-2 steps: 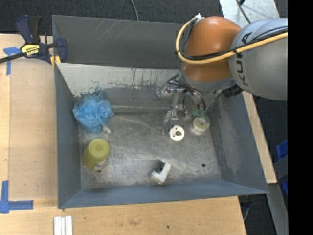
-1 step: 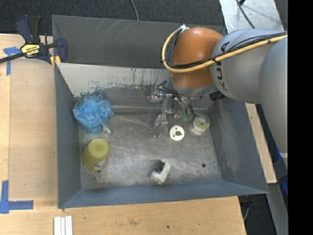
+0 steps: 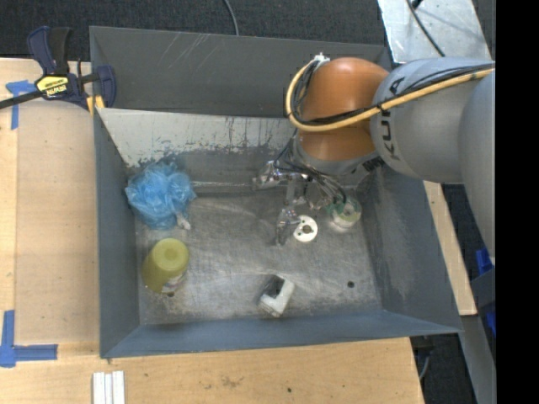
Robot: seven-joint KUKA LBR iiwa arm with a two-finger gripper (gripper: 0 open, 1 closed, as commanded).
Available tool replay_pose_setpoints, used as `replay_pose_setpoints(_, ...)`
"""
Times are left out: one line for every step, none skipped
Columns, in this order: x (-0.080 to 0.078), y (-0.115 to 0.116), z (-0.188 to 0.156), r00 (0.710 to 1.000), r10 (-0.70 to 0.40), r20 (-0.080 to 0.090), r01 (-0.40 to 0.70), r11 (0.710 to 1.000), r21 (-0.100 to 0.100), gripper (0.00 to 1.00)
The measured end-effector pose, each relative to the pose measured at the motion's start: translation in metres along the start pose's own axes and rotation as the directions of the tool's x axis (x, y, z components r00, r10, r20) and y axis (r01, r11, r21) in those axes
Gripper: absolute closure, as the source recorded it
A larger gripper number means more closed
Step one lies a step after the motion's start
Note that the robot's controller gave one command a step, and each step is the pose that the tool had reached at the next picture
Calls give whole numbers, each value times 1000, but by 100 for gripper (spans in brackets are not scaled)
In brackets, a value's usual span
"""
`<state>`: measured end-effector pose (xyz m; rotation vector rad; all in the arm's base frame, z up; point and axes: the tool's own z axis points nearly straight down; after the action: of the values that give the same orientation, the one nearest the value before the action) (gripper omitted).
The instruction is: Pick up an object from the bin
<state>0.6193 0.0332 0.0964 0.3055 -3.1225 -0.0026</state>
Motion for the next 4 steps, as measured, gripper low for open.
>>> replay_pose_setpoints(2, -23, 7, 984, -180, 7, 180, 984, 5, 0)
replay_pose_setpoints(8, -33, -3, 998, -60, 8, 60, 998, 2, 0)
replay_pose_setpoints(18, -60, -7, 947, -320, 6, 320, 947, 4, 0)
replay_pose_setpoints(16, -76, -10, 901, -433, 6, 433, 901, 7, 0)
